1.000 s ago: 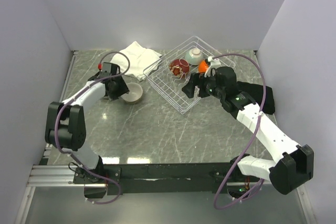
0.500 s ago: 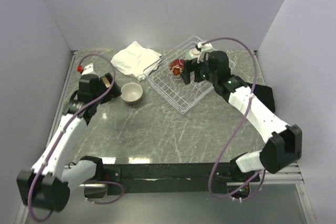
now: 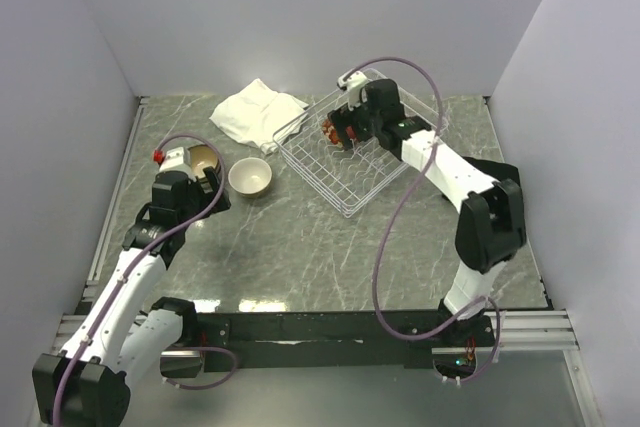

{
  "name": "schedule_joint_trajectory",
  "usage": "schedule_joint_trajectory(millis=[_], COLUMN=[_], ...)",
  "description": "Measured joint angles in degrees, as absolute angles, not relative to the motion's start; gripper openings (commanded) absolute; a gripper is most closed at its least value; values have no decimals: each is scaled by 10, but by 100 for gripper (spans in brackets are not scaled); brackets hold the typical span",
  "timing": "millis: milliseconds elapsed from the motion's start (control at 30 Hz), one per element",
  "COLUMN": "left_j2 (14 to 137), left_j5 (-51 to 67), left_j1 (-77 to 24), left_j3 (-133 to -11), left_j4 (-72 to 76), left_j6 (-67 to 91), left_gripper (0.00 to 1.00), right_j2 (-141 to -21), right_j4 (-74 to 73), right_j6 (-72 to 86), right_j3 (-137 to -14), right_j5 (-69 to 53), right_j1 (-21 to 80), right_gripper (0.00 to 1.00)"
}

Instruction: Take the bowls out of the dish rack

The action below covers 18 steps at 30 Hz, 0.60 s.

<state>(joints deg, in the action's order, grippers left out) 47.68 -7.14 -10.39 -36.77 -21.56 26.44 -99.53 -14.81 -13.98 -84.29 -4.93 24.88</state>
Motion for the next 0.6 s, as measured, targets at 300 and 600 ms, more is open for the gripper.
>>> schedule_joint_trajectory(millis=[300, 600], left_j2=[496, 497], left_j5=[-90, -94], left_j1=[-106, -106], left_j3=[-368, -368], left_j4=[-194, -193], left_j6=[251, 251], left_gripper=[99, 99], right_j2=[-1098, -1159], right_j4=[-168, -176], right_j6=[-223, -281], right_j3=[-898, -939], right_j5=[-24, 10], right_j1=[264, 278], right_gripper=[100, 100])
